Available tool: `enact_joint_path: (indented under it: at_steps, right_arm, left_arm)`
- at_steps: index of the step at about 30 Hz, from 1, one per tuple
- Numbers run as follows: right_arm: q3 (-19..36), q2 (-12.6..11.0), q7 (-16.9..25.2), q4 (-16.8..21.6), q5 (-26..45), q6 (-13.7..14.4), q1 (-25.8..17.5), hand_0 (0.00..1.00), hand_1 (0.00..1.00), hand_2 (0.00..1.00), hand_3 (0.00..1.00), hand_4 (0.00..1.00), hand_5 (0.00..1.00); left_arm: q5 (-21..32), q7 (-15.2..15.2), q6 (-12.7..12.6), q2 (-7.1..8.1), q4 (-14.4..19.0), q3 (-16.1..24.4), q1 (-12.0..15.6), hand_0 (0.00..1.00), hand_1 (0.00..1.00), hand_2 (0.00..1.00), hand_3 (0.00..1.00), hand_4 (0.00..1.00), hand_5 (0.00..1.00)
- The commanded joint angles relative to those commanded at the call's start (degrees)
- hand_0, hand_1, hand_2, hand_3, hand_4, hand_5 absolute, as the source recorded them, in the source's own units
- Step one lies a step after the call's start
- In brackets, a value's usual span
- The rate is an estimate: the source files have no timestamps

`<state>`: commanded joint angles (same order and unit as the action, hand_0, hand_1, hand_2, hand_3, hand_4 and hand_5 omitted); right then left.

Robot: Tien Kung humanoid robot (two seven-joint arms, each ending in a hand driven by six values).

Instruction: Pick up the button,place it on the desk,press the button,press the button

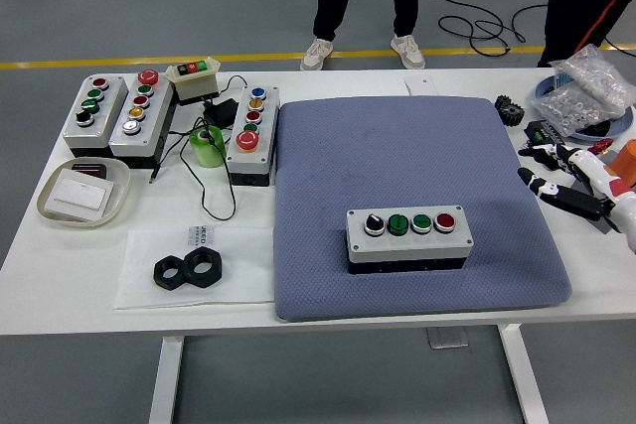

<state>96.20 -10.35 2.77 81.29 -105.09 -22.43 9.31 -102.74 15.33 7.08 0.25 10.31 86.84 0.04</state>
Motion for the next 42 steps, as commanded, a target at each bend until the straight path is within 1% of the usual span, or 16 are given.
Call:
enact_joint_path:
  at_steps: [3, 10, 16, 18, 32, 39, 42]
  right_arm:
    - [0.1, -0.1, 0.0, 0.0, 0.0, 0.0, 0.0, 0.933, 0.874, 0.849, 0.782, 0.671, 0.639]
    - [-0.1, -0.3, 0.0, -0.1, 0.1, 0.1, 0.6, 0.933, 0.873, 0.848, 0.782, 0.67, 0.635]
    - [-0.3, -0.4, 0.1, 0.4, -0.1, -0.1, 0.9, 0.933, 0.873, 0.846, 0.781, 0.67, 0.629]
    - [-0.3, -0.4, 0.1, 0.4, -0.3, -0.1, 1.0, 0.932, 0.873, 0.845, 0.781, 0.671, 0.631]
    - [-0.2, -0.5, 0.1, 0.7, -0.5, -0.2, 1.2, 0.933, 0.87, 0.84, 0.78, 0.668, 0.621]
    - [0.3, -0.4, 0.1, 1.1, -0.8, -0.2, 1.1, 0.933, 0.87, 0.839, 0.78, 0.667, 0.615]
    - [0.1, -0.4, 0.1, 1.1, -0.8, -0.2, 1.2, 0.933, 0.869, 0.838, 0.778, 0.666, 0.611]
  left_arm:
    - [-0.6, -0.1, -0.1, -0.05, 0.0, 0.4, 0.0, 0.754, 0.923, 0.97, 0.903, 0.559, 0.998]
    - [1.6, -0.5, -0.6, 0.17, 0.0, -1.5, -0.1, 0.755, 0.922, 0.969, 0.897, 0.558, 0.998]
    - [2.1, -0.6, -0.9, -0.09, 0.0, -1.4, -0.1, 0.756, 0.92, 0.969, 0.893, 0.561, 0.998]
    - [2.4, -0.6, -0.9, -0.07, 0.0, -1.6, -0.1, 0.758, 0.924, 0.971, 0.897, 0.575, 0.998]
    - [3.2, -0.8, -1.0, 0.02, 0.0, -2.1, -0.1, 0.758, 0.925, 0.972, 0.897, 0.579, 0.998]
    - [4.5, -1.0, -1.3, 0.06, 0.0, -3.1, 0.0, 0.76, 0.925, 0.972, 0.897, 0.576, 0.998]
    - [4.2, -1.0, -1.4, 0.04, 0.0, -2.8, 0.1, 0.759, 0.925, 0.972, 0.896, 0.581, 0.998]
